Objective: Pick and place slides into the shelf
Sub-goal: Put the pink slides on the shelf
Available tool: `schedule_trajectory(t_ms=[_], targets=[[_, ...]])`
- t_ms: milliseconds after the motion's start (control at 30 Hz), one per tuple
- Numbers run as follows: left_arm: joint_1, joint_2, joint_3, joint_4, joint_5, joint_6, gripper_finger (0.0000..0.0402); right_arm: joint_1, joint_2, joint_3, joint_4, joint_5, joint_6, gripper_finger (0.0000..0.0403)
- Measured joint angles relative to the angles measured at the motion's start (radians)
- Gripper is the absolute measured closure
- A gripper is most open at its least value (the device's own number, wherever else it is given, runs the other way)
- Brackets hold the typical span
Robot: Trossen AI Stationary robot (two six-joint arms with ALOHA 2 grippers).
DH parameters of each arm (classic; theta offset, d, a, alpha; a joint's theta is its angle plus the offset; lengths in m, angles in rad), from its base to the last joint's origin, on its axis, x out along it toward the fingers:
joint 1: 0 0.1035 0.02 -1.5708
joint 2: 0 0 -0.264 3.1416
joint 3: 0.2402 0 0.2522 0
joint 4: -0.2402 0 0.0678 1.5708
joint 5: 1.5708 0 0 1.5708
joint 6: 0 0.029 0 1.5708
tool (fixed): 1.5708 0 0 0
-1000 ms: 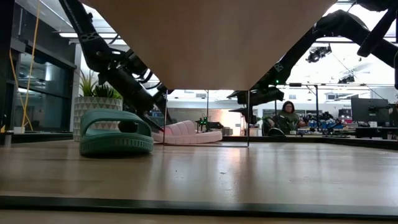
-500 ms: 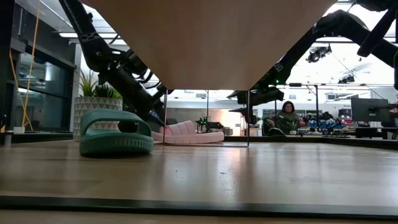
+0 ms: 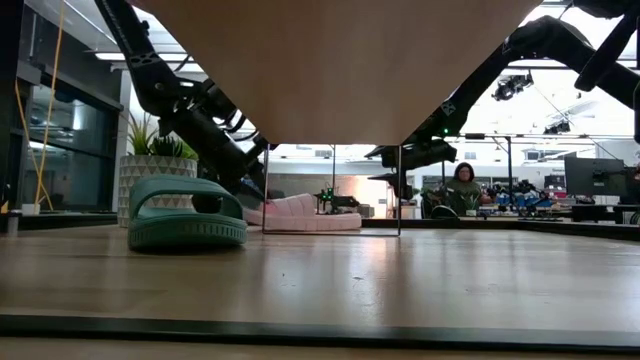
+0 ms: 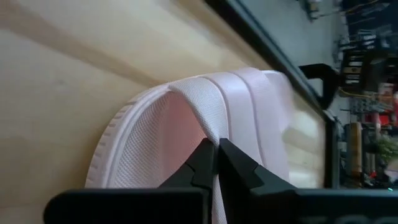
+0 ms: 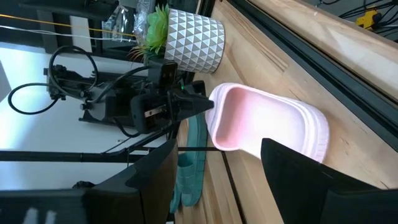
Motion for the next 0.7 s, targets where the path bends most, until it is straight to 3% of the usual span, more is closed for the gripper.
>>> schedule_trajectory(t_ms=[700], targets=[[0.0, -0.043, 0.0, 0.182, 0.039, 0.101, 0.0401, 0.0, 0.0, 0.0, -0.008, -0.092, 0.0, 0.0181]])
